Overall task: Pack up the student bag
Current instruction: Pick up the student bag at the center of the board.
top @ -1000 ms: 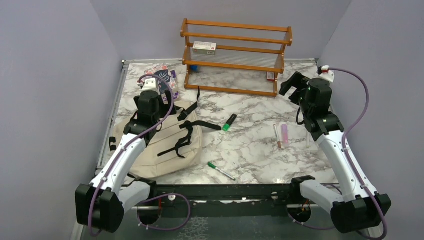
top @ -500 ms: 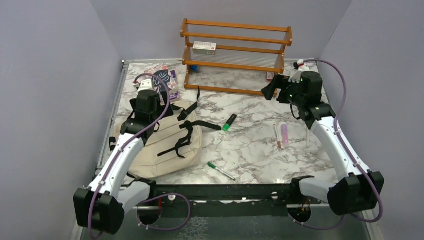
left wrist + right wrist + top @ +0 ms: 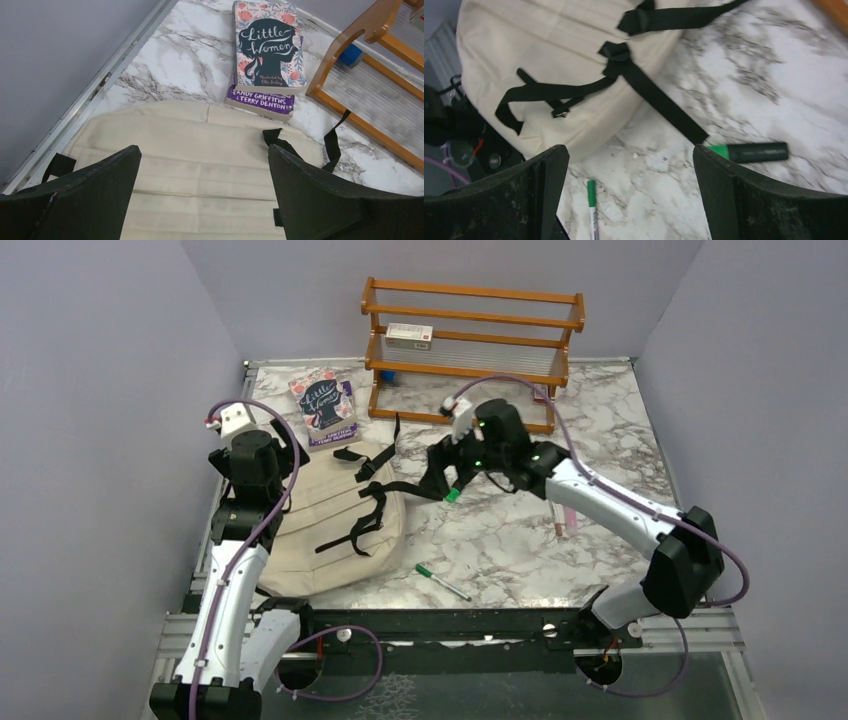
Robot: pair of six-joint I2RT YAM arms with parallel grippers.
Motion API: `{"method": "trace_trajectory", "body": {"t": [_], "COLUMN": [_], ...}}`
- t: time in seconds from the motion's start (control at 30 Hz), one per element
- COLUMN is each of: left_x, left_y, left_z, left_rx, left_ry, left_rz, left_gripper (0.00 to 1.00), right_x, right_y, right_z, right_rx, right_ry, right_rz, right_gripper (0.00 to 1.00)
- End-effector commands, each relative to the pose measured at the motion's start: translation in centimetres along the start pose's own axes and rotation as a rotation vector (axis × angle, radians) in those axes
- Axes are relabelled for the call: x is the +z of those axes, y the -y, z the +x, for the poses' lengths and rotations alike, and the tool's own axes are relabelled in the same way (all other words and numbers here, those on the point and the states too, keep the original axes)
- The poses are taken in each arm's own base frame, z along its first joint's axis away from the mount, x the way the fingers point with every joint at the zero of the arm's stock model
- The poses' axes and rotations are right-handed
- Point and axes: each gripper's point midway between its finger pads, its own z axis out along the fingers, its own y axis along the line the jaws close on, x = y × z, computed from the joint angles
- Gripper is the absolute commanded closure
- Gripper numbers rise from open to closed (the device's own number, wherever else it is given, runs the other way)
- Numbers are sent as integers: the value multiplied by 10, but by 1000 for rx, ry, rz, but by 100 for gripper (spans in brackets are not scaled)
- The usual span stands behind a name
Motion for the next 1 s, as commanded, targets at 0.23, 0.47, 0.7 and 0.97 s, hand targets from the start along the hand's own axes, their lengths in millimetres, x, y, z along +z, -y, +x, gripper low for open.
{"method": "trace_trajectory", "body": {"t": [0.23, 0.47, 0.7, 0.97], "left_x": [-15, -21, -21, -16], "left_y": [-21, -35, -36, -37], "left_z": [-20, -24, -21, -18], "left_rx": [-30, -40, -40, -39], "left_ry": [74, 108, 101, 86], "left_rz": [-80, -138, -142, -146], "left_gripper": [1, 1, 1, 1], "right_x": [81, 96, 125, 135], "right_y": [-156, -218, -239, -256], "right_z": [39, 62, 87, 100], "right_rx": [-497, -666, -865, -977], "right_ry": [-44, -3, 2, 22], "right_rz": [-273, -419, -437, -478], "right_gripper": [0, 0, 0, 2]}}
